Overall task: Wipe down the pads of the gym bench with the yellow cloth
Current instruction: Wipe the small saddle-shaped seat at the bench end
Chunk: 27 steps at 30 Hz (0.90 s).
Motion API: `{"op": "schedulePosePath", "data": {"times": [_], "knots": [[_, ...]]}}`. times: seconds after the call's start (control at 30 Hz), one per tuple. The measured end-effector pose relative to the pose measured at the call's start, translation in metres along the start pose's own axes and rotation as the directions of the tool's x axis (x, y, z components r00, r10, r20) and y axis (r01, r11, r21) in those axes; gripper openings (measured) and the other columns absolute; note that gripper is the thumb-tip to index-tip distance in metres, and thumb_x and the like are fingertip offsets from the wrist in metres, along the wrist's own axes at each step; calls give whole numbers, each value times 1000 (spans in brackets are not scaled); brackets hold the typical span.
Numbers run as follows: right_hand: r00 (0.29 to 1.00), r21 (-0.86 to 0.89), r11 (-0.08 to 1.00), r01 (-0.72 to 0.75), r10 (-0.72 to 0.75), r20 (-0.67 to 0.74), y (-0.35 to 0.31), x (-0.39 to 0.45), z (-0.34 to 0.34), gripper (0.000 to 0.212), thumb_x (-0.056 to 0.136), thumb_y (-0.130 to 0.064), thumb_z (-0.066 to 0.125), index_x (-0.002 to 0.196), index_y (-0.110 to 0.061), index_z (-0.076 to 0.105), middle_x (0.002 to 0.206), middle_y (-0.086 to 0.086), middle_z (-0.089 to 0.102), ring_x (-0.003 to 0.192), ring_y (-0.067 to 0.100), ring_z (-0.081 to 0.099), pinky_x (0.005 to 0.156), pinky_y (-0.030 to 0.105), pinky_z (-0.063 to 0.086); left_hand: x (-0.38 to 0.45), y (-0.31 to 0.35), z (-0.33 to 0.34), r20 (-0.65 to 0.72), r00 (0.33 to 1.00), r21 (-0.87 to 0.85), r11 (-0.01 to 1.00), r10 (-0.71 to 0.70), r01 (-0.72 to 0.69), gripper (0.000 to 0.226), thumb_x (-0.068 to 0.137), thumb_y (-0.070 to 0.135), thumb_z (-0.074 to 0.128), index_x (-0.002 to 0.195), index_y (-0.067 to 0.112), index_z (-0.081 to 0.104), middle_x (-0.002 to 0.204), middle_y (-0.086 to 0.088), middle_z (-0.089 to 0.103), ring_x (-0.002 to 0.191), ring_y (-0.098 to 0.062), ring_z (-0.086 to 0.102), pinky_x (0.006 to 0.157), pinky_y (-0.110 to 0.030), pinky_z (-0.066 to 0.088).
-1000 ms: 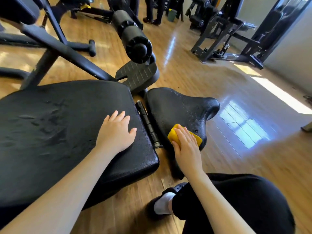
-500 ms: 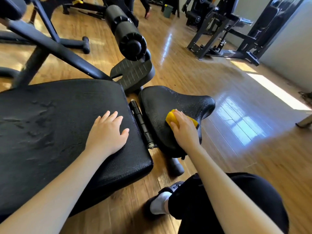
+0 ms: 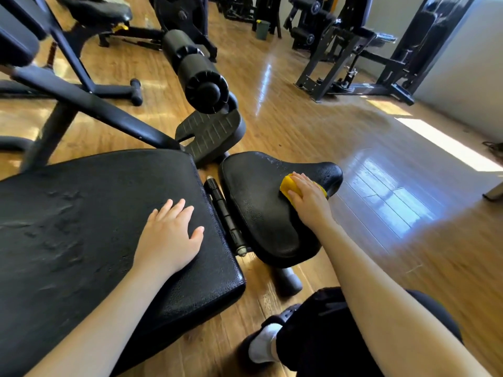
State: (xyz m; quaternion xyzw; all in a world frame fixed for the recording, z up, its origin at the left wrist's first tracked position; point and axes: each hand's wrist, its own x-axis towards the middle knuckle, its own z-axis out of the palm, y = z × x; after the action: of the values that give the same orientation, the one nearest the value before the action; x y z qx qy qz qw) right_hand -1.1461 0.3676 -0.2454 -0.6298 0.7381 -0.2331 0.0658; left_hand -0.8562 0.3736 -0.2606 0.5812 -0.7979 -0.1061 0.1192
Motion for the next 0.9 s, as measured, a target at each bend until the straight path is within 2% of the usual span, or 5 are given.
{"op": "schedulePosePath", "data": {"times": [0.23, 0.4, 0.53, 0.7, 0.9], "knots": [[991, -5, 993, 120, -120, 55, -4, -54, 19, 44, 94, -27, 45, 137, -20, 39, 148, -3, 34, 140, 15, 23, 116, 34, 16, -1, 0, 1, -7, 1000, 13, 1000, -5, 6, 55, 92, 41, 38, 141, 16, 33, 152, -2, 25, 142, -20, 13, 114, -39, 11], [981, 72, 980, 183, -188, 58, 14, -20, 1, 37, 93, -20, 50, 129, -13, 49, 143, 4, 42, 137, 20, 30, 112, 30, 19, 0, 1, -1, 2, 1000, 21, 1000, -6, 5, 57, 91, 43, 39, 141, 16, 33, 152, -2, 24, 142, -20, 13, 114, -39, 10], [998, 33, 998, 59, -58, -13, 38, 35, -11, 32, 91, -15, 49, 122, -5, 53, 135, 11, 50, 130, 28, 39, 109, 44, 27, -1, 2, -1, -15, 1000, 16, 1000, -2, 2, 58, 90, 44, 42, 140, 16, 35, 152, -2, 25, 141, -20, 14, 114, -39, 11], [957, -7, 977, -214, 208, -204, 17, 54, -7, 33, 90, -18, 45, 120, -8, 52, 131, 11, 52, 125, 31, 40, 107, 42, 26, 0, 3, -2, -20, 1000, 11, 1000, -4, 4, 59, 89, 45, 43, 140, 16, 35, 152, -1, 26, 141, -19, 14, 114, -38, 10], [989, -95, 985, 142, -144, -13, -26, -6, 40, 46, 91, -27, 47, 135, -16, 39, 147, 1, 36, 139, 21, 25, 115, 35, 13, -1, 3, -1, -29, 1000, -4, 1000, -8, 8, 58, 90, 44, 44, 140, 17, 35, 152, 0, 26, 142, -18, 13, 114, -37, 10]]}}
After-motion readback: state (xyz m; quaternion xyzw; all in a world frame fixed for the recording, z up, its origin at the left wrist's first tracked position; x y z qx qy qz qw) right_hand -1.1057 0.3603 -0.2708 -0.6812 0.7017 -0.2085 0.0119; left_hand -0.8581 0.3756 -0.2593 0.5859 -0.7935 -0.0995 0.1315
